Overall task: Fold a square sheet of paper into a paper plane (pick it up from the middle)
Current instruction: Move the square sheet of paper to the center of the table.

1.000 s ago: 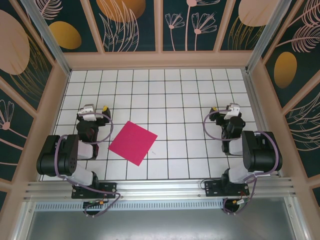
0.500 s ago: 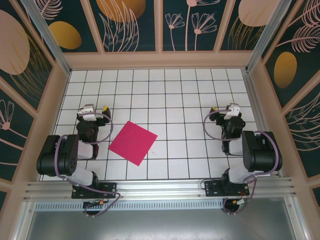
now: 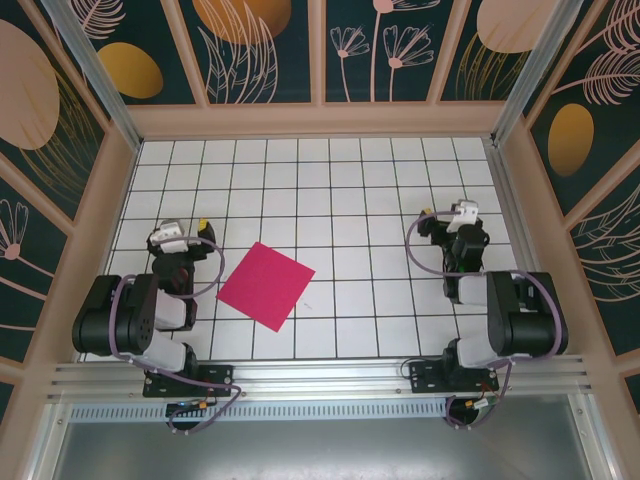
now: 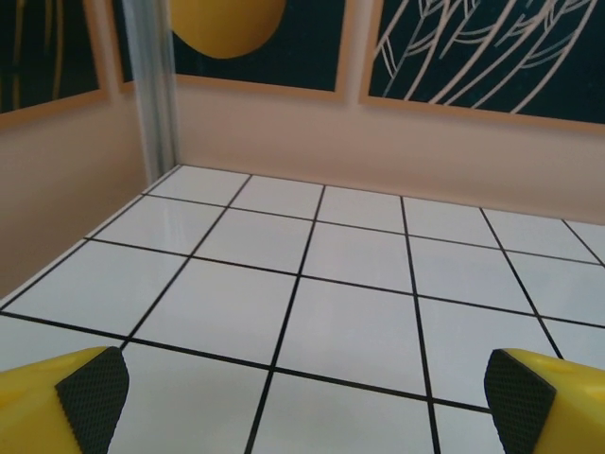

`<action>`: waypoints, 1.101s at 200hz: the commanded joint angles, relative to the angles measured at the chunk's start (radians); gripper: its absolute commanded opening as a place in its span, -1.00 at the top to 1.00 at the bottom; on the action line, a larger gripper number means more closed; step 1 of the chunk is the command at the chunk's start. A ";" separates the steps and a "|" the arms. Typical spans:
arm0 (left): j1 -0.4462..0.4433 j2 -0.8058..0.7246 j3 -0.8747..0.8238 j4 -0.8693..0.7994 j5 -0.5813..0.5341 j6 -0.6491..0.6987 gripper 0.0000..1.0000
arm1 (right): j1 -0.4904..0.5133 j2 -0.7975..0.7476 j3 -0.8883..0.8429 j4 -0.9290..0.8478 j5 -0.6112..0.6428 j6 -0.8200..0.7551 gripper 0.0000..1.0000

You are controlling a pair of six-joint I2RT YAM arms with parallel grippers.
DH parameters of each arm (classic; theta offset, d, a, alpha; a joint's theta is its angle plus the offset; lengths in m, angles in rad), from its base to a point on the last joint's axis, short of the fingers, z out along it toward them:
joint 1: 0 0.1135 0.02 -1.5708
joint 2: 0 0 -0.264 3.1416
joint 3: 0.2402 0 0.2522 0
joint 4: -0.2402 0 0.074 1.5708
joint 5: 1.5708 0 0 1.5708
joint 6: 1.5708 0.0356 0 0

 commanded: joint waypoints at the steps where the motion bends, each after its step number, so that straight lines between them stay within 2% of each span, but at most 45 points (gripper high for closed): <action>1: 0.002 -0.098 0.000 0.010 -0.076 -0.030 -0.97 | 0.036 -0.103 0.126 -0.249 0.071 0.030 -0.97; 26: 0.003 -0.233 0.046 -0.191 -0.102 -0.043 -0.97 | 0.138 -0.120 0.285 -0.522 0.175 0.095 -0.97; 38: 0.003 -0.312 0.085 -0.330 -0.135 -0.098 -0.97 | 0.183 -0.092 0.373 -0.653 0.223 0.151 -0.98; 60: 0.002 -0.418 0.203 -0.646 -0.174 -0.262 -0.97 | 0.282 -0.014 0.498 -0.800 0.180 0.221 -0.97; 75: 0.003 -0.447 0.297 -0.852 -0.135 -0.371 -0.97 | 0.374 0.053 0.566 -0.860 0.197 0.242 -0.96; 92: 0.003 -0.452 0.376 -0.980 -0.047 -0.395 -0.97 | 0.481 0.138 0.647 -0.921 0.201 0.259 -0.96; 120: 0.003 -0.461 0.443 -1.081 -0.001 -0.426 -0.97 | 0.665 0.294 0.790 -1.018 0.172 0.188 -0.94; 147: 0.003 -0.453 0.517 -1.197 0.031 -0.409 -0.97 | 0.791 0.402 0.880 -1.068 0.105 0.120 -0.92; 187: 0.004 -0.435 0.555 -1.272 -0.014 -0.397 -0.97 | 0.906 0.529 0.975 -1.137 0.106 0.009 -0.89; 220: 0.004 -0.429 0.552 -1.270 -0.040 -0.399 -0.97 | 0.952 0.604 1.020 -1.161 0.134 -0.065 -0.89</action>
